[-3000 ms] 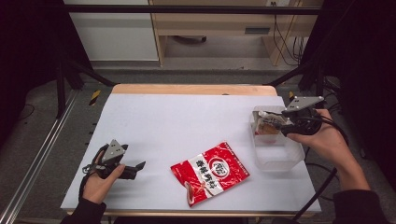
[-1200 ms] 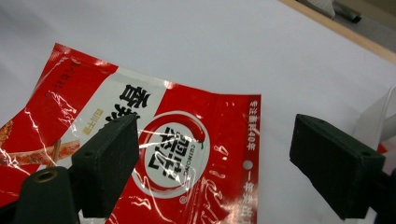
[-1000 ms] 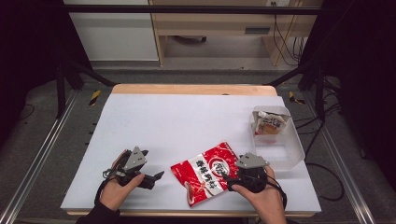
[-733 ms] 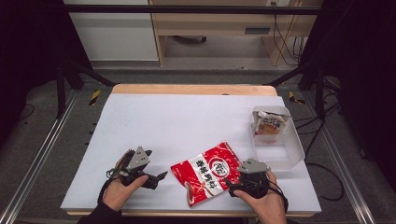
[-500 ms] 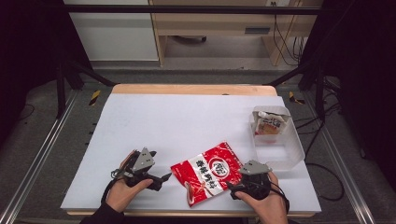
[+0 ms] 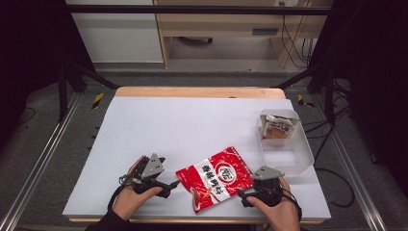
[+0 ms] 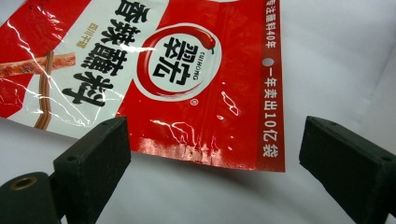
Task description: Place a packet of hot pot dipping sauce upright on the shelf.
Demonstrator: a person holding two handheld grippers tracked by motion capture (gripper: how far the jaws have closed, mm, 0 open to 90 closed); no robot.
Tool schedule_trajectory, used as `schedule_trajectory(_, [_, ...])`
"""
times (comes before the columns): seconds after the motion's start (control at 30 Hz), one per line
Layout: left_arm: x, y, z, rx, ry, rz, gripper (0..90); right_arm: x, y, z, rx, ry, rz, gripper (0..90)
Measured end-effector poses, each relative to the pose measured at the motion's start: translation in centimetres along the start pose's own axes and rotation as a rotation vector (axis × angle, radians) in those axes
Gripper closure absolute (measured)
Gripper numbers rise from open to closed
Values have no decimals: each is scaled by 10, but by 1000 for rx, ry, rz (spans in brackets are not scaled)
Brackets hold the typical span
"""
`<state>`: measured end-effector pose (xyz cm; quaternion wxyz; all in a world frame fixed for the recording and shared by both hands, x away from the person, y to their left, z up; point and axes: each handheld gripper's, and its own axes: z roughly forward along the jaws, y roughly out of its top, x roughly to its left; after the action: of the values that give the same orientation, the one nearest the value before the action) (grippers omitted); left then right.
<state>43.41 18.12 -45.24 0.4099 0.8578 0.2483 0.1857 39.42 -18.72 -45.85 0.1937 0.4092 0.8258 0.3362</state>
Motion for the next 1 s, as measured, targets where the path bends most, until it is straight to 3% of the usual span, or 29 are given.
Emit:
schedule_trajectory(0.63, [0, 0, -1, -1, -8, -6, 69, -5, -5, 8, 76, 26, 25, 95])
schedule_trajectory(1.0, [2, 0, -2, -2, -6, -9, 71, -4, -5, 9, 84, 78, 52, 116])
